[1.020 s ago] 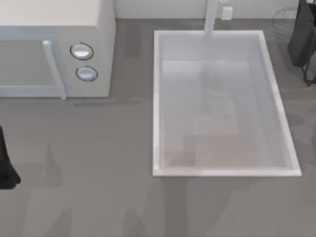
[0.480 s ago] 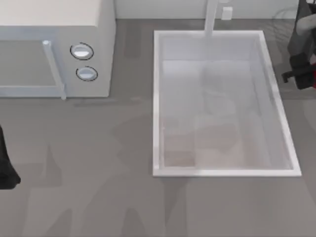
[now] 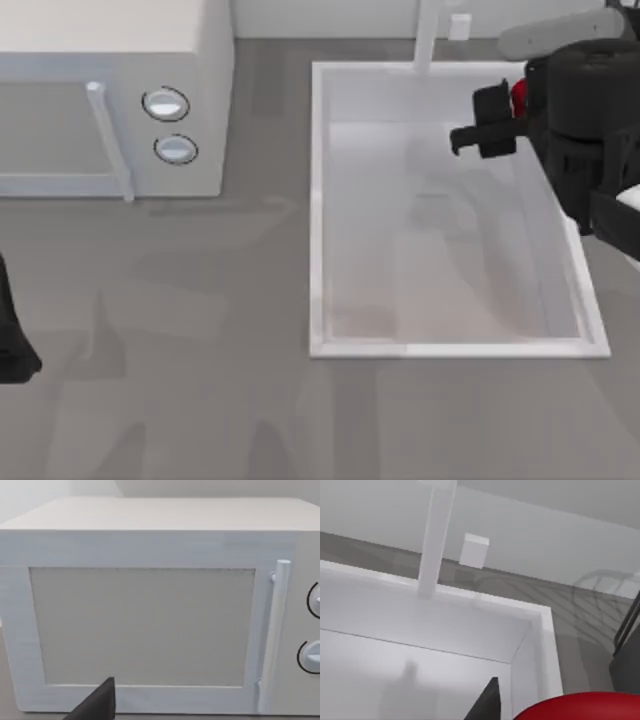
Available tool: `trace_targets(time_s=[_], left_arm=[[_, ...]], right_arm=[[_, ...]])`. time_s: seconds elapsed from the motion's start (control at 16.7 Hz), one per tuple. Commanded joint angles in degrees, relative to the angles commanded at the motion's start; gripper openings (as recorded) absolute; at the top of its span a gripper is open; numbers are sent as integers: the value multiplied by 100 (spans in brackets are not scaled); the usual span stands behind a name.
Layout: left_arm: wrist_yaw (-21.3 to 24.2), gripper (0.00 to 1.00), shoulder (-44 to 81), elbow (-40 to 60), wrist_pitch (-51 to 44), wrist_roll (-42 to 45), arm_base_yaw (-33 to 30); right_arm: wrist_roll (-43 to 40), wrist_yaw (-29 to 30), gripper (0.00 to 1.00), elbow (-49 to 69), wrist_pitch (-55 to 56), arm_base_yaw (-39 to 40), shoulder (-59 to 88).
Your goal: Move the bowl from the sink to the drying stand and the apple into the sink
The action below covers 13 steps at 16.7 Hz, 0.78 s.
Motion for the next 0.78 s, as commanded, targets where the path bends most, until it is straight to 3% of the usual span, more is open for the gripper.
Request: trace_targets(time_s=[0.36, 0.78], left_arm=[[0, 100, 0, 0, 0, 0, 0], [0, 100, 0, 0, 0, 0, 0]], right_arm=[[300, 872, 0, -833, 2355, 873, -273], [367, 1058, 0, -996, 2803, 1049, -336]])
